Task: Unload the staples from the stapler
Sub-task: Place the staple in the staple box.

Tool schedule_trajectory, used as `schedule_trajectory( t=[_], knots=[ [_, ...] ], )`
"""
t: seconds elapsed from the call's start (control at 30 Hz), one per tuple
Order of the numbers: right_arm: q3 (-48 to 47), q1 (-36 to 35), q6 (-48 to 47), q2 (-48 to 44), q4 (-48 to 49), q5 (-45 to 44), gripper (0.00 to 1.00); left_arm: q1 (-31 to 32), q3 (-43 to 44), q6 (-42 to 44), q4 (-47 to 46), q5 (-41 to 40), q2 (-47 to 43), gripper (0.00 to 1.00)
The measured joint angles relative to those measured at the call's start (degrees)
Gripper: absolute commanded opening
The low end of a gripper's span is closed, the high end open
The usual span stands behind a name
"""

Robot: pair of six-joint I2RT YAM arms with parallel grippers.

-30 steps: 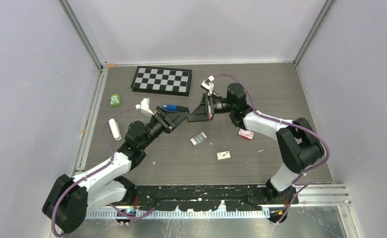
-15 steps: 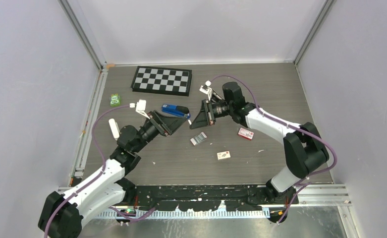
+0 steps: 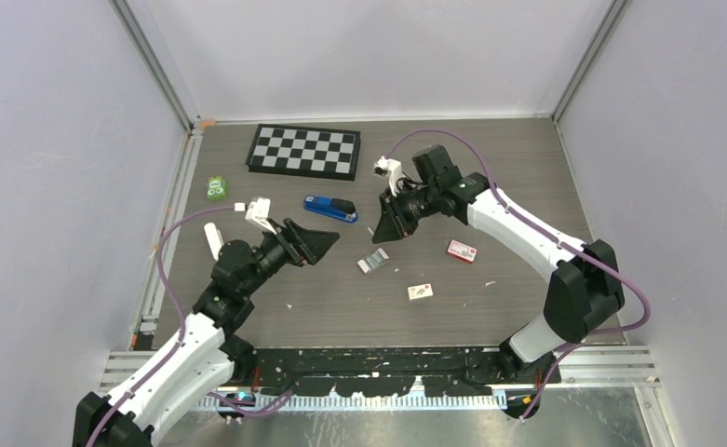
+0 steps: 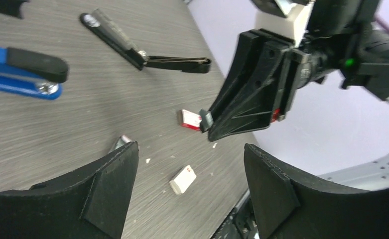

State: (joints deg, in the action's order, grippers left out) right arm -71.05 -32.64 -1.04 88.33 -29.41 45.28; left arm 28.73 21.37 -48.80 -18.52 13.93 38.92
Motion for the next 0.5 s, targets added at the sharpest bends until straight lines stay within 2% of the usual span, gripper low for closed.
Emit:
schedule_trajectory(
  t=[0.13, 0.3, 0.5],
  knots=[
    [-1.29, -1.27, -5.6, -0.02, -6.29, -7.82, 0.08, 0.0, -1.79, 0.9, 5.03, -3.23, -1.68, 0.64],
    [-1.95, -5.27, -9.81, 0.74, -12.37, -17.14, 0.1, -0.04, -5.14, 0.59, 9.29, -5.9, 0.94, 0.62],
    [-3.87, -11.04, -10.99, 5.4, -15.3, -24.61, 0.1, -0.04, -5.81, -0.22, 9.84, -7.48, 6.4, 0.59]
  ],
)
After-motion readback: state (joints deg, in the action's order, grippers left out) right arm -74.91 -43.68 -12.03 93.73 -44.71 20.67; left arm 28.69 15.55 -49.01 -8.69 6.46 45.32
